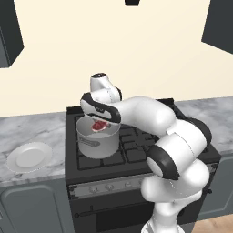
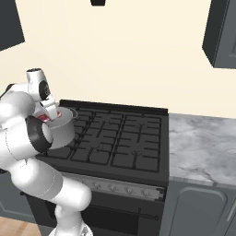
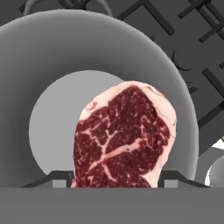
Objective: Retrieve the frozen meat and place it in the pot on a burner. Then turn the burner on.
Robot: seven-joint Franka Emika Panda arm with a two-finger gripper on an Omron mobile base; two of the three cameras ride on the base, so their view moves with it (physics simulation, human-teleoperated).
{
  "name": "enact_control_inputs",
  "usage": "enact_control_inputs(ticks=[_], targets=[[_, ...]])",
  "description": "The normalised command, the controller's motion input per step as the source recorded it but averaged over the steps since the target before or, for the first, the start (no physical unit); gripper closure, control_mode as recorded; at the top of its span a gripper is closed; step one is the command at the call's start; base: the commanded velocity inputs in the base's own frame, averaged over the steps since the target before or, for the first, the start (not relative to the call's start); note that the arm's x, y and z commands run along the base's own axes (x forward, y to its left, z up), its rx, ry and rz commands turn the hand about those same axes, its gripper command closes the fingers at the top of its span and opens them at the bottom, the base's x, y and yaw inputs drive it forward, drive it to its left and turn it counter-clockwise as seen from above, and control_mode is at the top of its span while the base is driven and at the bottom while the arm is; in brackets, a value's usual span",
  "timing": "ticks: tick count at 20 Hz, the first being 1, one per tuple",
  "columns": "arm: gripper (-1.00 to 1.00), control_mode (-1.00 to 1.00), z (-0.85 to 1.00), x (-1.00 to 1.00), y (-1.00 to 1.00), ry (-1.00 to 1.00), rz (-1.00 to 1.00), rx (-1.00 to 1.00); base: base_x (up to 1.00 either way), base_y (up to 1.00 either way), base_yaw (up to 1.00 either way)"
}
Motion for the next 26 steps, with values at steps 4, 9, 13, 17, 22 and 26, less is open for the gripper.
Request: enact_control_inputs(ticks=[4, 9, 13, 17, 22, 26], targets=[[1.0, -1.0, -0.23, 0.0, 0.0, 0.0, 0.0, 0.04, 0.0, 0.0, 0.0], [-1.0, -1.0, -0.13, 0.0, 0.0, 0.0, 0.0, 0.02, 0.0, 0.0, 0.0], [-1.0, -1.0, 0.0, 0.0, 0.0, 0.0, 0.0, 0.0, 0.0, 0.0, 0.0], [-1.0, -1.0, 0.0, 0.0, 0.0, 0.0, 0.0, 0.0, 0.0, 0.0, 0.0], [-1.0, -1.0, 0.01, 0.0, 0.0, 0.0, 0.0, 0.0, 0.0, 0.0, 0.0], [-1.0, -1.0, 0.29, -0.49, 0.0, -0.1, 0.04, 0.0, 0.0, 0.0, 0.0]])
